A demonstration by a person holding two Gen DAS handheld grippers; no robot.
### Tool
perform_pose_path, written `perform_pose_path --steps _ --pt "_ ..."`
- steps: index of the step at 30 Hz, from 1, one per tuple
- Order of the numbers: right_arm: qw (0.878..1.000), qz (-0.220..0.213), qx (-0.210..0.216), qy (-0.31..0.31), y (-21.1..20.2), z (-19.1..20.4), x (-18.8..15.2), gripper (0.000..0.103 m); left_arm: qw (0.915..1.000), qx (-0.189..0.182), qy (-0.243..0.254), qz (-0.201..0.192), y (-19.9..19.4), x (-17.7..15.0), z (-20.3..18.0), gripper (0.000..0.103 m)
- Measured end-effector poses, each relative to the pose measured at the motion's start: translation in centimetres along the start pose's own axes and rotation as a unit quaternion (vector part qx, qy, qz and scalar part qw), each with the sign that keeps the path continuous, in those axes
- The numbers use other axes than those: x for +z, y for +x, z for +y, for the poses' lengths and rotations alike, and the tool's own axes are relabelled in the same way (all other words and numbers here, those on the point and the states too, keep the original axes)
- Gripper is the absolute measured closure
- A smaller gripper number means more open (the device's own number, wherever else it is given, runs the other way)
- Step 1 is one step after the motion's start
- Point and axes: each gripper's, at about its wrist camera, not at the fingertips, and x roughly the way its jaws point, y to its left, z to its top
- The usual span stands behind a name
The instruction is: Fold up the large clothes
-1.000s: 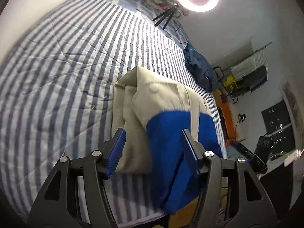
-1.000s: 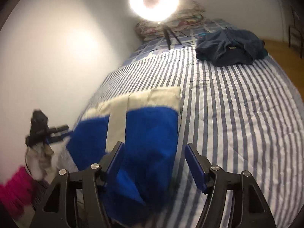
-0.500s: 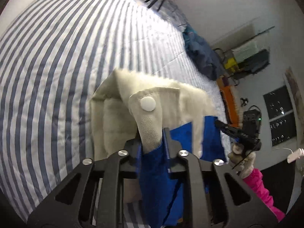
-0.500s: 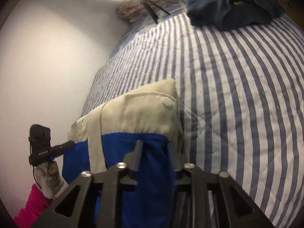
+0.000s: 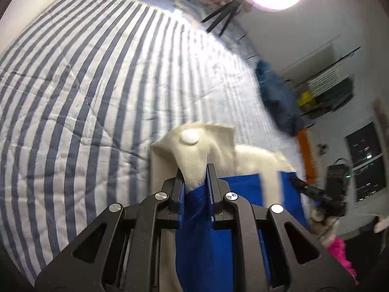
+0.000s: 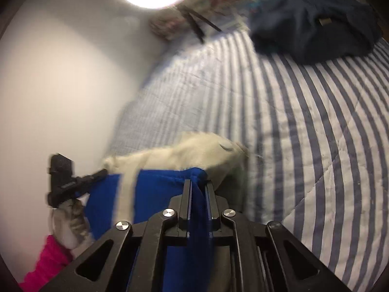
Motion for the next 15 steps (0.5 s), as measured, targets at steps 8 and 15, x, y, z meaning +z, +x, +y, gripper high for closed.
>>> perform_pose_path --steps 8,15 --pt "1.0 -0.005 -0.011 0.006 -2.0 0.0 -0.4 0.063 0.9996 0.017 -0.001 -0.021 -2.4 -2.0 0.3 0.076" --pt "0.996 -0.054 0.033 0.066 -8.2 -2.4 -2.8 0.054 0.9987 0.005 -0.003 -0.05 -9.2 -5.9 -1.1 0.075"
